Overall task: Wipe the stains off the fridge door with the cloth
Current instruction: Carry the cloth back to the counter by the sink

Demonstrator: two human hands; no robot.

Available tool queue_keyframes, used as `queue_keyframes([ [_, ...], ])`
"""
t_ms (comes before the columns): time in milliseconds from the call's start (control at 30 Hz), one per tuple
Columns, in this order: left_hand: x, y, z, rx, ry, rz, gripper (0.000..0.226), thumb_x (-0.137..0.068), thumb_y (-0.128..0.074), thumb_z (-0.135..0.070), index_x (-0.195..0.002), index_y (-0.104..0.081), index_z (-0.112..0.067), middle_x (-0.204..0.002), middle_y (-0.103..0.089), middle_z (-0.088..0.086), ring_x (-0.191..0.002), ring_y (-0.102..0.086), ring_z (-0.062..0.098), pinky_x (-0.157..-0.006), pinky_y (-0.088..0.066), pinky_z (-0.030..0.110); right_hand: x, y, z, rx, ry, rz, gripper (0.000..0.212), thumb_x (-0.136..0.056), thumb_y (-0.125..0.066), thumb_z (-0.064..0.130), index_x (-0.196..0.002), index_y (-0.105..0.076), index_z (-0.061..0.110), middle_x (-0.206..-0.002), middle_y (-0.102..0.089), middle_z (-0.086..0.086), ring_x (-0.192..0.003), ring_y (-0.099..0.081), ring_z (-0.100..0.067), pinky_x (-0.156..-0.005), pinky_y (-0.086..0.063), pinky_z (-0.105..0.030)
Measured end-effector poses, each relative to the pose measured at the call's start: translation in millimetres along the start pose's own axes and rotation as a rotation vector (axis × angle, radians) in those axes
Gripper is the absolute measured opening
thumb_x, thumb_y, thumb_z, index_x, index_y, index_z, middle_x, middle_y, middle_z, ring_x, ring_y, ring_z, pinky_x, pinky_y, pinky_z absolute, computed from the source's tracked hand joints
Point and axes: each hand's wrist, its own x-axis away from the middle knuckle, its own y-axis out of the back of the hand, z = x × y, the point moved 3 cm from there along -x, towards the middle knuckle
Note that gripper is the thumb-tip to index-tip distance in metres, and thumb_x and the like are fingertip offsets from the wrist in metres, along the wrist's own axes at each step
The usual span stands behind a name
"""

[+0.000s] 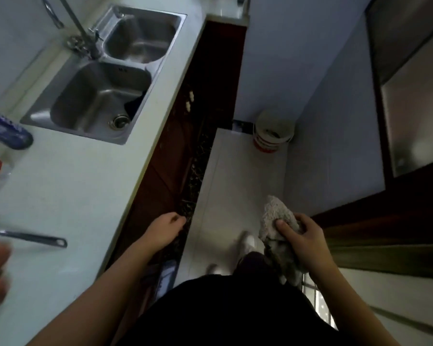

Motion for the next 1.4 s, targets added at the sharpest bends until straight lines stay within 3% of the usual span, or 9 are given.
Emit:
queue_keyframes([
  [267, -49.6, 20.5, -6.7, 0.014, 0.187, -0.161, 0.029, -0.099, -0.056, -0.037, -0.100, -0.072, -0.013, -0.098, -0.073, 0.007, -0.094, -0.068, 0.025, -0.082, -0.050, 0.034, -160.7, -43.0, 67.5, 0.100, 0.061, 0.236, 0.020, -0.085, -0.080, 0.037, -0.098, -0.071, 0.025, -0.095, -0.074, 0.005, -0.088, -0.070, -0.013, -0.076, -0.056, -0.031],
  [400, -17.6, -0.8, 38.4, 0.255, 0.404, -0.269, 0.033, -0.100, -0.056, -0.032, -0.091, -0.071, -0.004, -0.089, -0.074, 0.016, -0.085, -0.069, 0.030, -0.077, -0.053, 0.037, -217.4, -88.4, 122.2, 0.204, 0.123, 0.531, 0.011, -0.089, -0.076, 0.032, -0.093, -0.072, 0.023, -0.088, -0.074, -0.001, -0.084, -0.071, -0.020, -0.070, -0.057, -0.034],
  [533, 28.9, -39.5, 66.4, 0.605, 0.596, -0.419, 0.033, -0.102, -0.054, -0.026, -0.082, -0.063, -0.001, -0.081, -0.065, 0.015, -0.070, -0.060, 0.025, -0.063, -0.045, 0.030, -238.8, -147.1, 176.6, 0.345, 0.247, 0.790, 0.015, -0.090, -0.074, 0.032, -0.100, -0.071, 0.020, -0.086, -0.075, 0.005, -0.077, -0.071, -0.007, -0.058, -0.050, -0.014],
  [600, 46.0, -58.7, 72.6, 0.781, 0.697, -0.478, 0.029, -0.103, -0.053, -0.022, -0.082, -0.062, -0.005, -0.079, -0.062, 0.012, -0.064, -0.056, 0.021, -0.049, -0.041, 0.022, -239.1, -176.9, 196.1, 0.418, 0.306, 0.895, 0.019, -0.091, -0.074, 0.032, -0.104, -0.071, 0.019, -0.091, -0.074, 0.002, -0.082, -0.071, -0.010, -0.065, -0.054, -0.021],
  [733, 58.3, -89.1, 70.0, 0.983, 0.829, -0.558, 0.025, -0.102, -0.056, -0.022, -0.086, -0.063, -0.005, -0.081, -0.064, 0.012, -0.063, -0.056, 0.021, -0.051, -0.037, 0.025, -227.2, -229.6, 221.6, 0.492, 0.385, 1.044, 0.021, -0.090, -0.075, 0.024, -0.107, -0.070, 0.013, -0.096, -0.072, -0.008, -0.088, -0.069, -0.020, -0.079, -0.056, -0.038],
  [967, 42.9, -59.7, 55.2, 1.106, 0.697, -0.727, 0.027, -0.092, -0.061, -0.032, -0.083, -0.065, -0.007, -0.086, -0.067, 0.014, -0.077, -0.063, 0.026, -0.075, -0.051, 0.034, -194.4, -302.7, 242.7, 0.539, 0.474, 1.195, 0.015, -0.088, -0.078, 0.021, -0.100, -0.071, 0.014, -0.088, -0.073, -0.001, -0.075, -0.068, -0.005, -0.064, -0.054, -0.018],
  [1200, 37.0, 26.8, 54.8, 0.691, 0.600, -0.735, 0.027, -0.099, -0.050, -0.033, -0.087, -0.065, -0.015, -0.094, -0.071, 0.011, -0.092, -0.066, 0.030, -0.085, -0.052, 0.041, -157.0, -377.5, 262.2, 0.543, 0.594, 1.225, 0.010, -0.087, -0.079, 0.026, -0.091, -0.069, 0.027, -0.081, -0.074, 0.010, -0.073, -0.068, 0.003, -0.061, -0.051, -0.011],
  [1300, 46.2, 49.1, 54.0, 0.685, 0.609, -0.772, 0.029, -0.100, -0.050, -0.040, -0.095, -0.069, -0.020, -0.098, -0.072, 0.002, -0.094, -0.067, 0.022, -0.090, -0.053, 0.039, -144.4, -417.1, 273.1, 0.592, 0.629, 1.255, 0.014, -0.086, -0.079, 0.033, -0.096, -0.070, 0.028, -0.088, -0.075, 0.009, -0.081, -0.071, -0.003, -0.068, -0.057, -0.023],
  [1400, 53.3, 55.2, 57.9, 0.734, 0.643, -0.801, 0.027, -0.100, -0.051, -0.039, -0.081, -0.062, -0.023, -0.080, -0.067, -0.003, -0.083, -0.064, 0.017, -0.076, -0.049, 0.033, -130.7, -474.9, 286.7, 0.646, 0.695, 1.310, 0.023, -0.085, -0.079, 0.036, -0.102, -0.068, 0.023, -0.093, -0.073, 0.007, -0.089, -0.071, -0.015, -0.076, -0.059, -0.035],
])
